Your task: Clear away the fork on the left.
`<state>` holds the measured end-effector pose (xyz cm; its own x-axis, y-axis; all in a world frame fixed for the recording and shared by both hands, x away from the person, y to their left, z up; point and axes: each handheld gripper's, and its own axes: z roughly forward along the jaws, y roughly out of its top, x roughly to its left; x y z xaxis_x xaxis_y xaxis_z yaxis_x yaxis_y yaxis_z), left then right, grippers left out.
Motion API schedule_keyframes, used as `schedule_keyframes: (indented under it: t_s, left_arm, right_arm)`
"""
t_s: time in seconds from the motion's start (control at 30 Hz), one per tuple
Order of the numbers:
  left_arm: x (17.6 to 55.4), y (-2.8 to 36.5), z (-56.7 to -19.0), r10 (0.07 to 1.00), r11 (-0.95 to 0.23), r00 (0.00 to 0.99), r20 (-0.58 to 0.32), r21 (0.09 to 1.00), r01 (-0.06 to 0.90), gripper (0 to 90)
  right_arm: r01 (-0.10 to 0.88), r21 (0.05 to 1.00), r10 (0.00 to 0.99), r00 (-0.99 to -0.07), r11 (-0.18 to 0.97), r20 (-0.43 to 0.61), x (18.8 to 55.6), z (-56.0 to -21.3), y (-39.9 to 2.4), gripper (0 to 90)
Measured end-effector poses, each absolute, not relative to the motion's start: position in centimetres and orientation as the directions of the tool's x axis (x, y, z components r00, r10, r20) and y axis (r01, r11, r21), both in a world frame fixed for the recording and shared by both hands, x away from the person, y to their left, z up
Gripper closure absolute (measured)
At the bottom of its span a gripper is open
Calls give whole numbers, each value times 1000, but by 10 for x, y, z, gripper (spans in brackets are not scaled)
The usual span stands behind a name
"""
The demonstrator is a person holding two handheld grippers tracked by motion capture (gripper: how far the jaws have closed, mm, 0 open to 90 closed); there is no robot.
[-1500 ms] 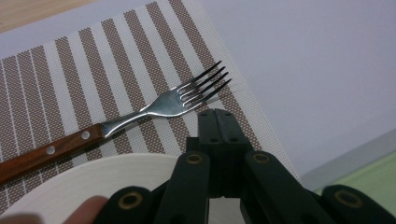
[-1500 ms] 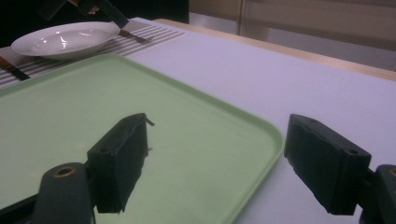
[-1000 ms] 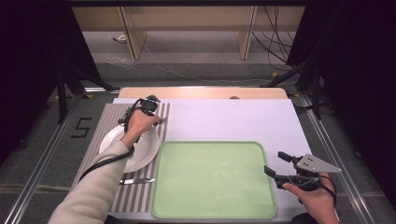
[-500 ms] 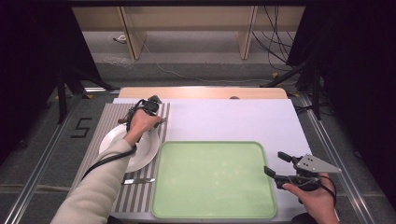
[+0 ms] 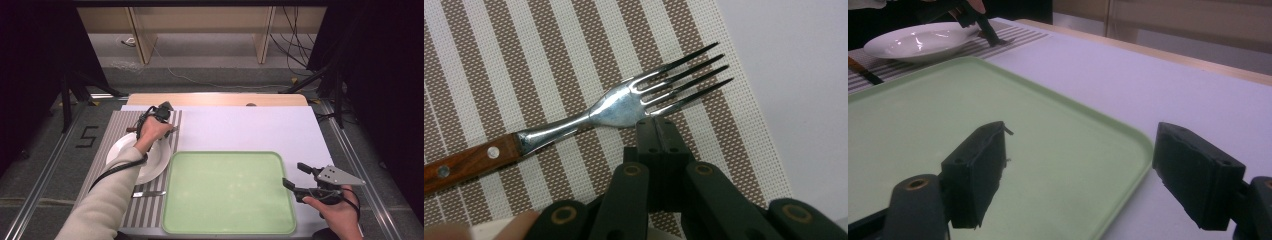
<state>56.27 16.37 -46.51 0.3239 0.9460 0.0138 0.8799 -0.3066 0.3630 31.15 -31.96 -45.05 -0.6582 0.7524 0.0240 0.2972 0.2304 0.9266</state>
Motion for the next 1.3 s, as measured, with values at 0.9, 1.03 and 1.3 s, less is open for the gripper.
schedule_keyframes:
  t_s: [0.9, 1.03, 1.3]
  left_arm:
    - [575, 160, -466, 951, -300, 307, 45, 385, 873, 897]
    - [577, 160, -467, 949, -306, 309, 59, 394, 866, 897]
    - [581, 160, -468, 949, -308, 308, 68, 409, 859, 896]
  right_arm:
    - [297, 927, 748, -663, 228, 29, 311, -451, -319, 225]
    - [298, 927, 747, -664, 228, 29, 311, -451, -319, 225]
    - [298, 927, 746, -665, 228, 31, 311, -451, -319, 225]
